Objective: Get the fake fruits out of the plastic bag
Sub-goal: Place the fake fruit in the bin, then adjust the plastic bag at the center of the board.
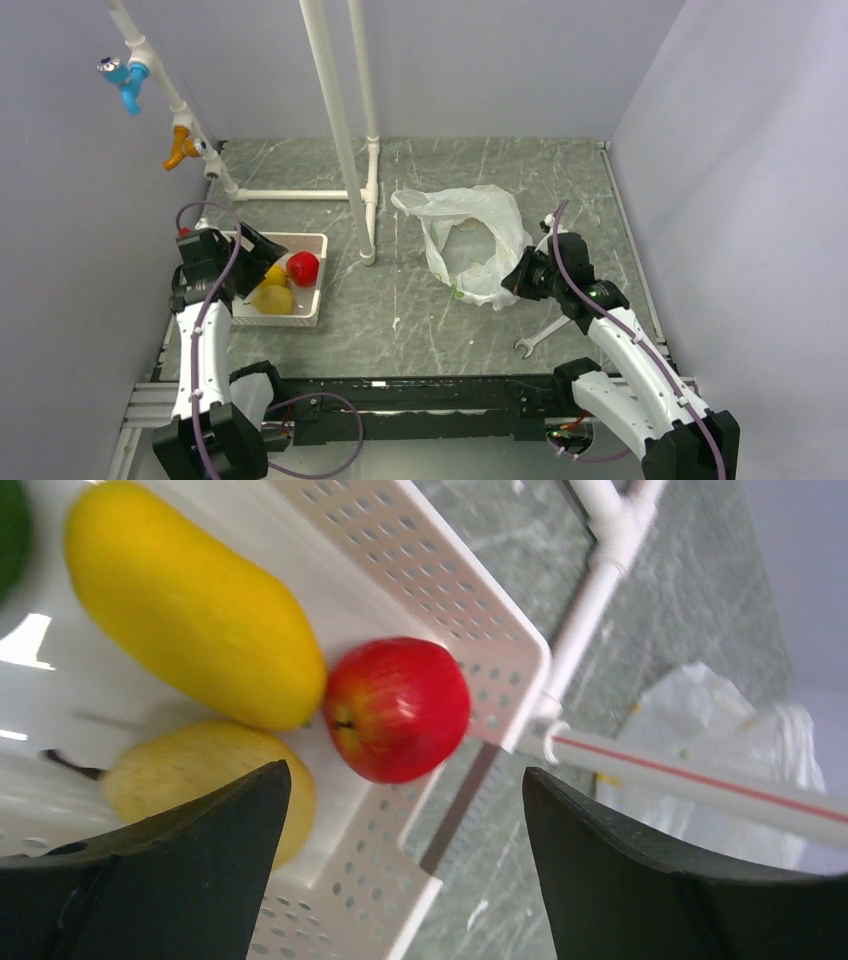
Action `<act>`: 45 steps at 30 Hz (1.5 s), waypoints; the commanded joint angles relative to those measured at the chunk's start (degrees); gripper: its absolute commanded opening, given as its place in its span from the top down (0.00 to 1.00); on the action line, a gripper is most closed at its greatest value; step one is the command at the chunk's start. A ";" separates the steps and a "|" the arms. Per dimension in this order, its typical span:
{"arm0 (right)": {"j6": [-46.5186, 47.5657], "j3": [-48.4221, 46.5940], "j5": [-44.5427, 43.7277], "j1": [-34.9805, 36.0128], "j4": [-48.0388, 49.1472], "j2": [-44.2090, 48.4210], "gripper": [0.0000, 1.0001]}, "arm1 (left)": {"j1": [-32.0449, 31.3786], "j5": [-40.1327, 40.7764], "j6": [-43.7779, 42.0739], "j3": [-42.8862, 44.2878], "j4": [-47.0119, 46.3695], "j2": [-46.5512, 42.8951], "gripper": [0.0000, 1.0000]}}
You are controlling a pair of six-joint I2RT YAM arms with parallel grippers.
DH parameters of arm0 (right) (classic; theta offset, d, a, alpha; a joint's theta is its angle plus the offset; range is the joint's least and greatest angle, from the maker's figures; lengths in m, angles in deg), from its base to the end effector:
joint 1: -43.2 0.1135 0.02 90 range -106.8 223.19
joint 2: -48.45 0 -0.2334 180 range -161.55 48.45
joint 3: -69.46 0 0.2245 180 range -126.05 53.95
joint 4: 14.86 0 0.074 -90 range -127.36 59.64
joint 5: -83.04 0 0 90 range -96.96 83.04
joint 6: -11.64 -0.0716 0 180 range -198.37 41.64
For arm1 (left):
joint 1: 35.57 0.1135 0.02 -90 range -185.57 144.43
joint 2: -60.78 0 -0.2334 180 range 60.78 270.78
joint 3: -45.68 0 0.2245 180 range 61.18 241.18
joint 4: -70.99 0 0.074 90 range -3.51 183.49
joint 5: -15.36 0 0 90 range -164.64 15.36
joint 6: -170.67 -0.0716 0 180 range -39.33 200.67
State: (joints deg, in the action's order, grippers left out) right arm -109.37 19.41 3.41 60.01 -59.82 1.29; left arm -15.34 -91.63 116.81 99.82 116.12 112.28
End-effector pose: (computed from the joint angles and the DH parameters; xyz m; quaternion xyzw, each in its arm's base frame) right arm 0.1808 0.0681 0.1992 0.0761 0.9076 0.2394 0.3363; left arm 0.1987 0.0509 0.2103 -0.3751 0.8260 -0.1890 0.3759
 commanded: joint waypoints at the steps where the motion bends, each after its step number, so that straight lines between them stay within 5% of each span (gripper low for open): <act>1: 2.00 -1.35 6.35 0.01 4.85 -1.61 1.00 | -0.42 -13.37 0.62 -2.31 -2.63 -4.42 0.10; 10: 3.05 -1.30 16.01 2.02 11.15 -4.96 1.00 | -13.85 -18.07 12.19 -13.14 -12.15 -20.97 0.13; 16: 5.59 -5.52 11.93 16.25 10.27 -10.47 1.00 | -24.08 -15.90 14.41 -13.99 -19.50 -22.78 0.14; 24: 4.03 -1.99 11.20 29.90 7.35 -9.60 1.00 | -32.10 -14.92 11.60 -11.15 -23.48 -17.12 0.15; 29: -0.66 2.42 4.94 30.52 0.44 0.47 1.00 | -39.74 -11.92 12.31 -10.41 -28.11 -12.59 0.19; 35: -7.95 10.82 4.05 30.56 5.62 13.38 1.00 | -54.73 -2.76 16.27 -10.49 -38.57 -4.80 0.19; 39: -6.51 12.81 6.15 30.55 7.32 15.85 1.00 | -63.59 5.78 16.39 -5.84 -39.58 2.31 0.20; 45: -4.40 11.76 8.35 30.53 8.39 18.02 1.00 | -68.33 14.11 21.30 -3.32 -39.77 10.67 0.31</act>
State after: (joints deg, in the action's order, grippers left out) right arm -114.66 32.28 10.43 90.35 -55.12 17.49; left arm -81.48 -86.43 133.99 94.66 80.60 119.95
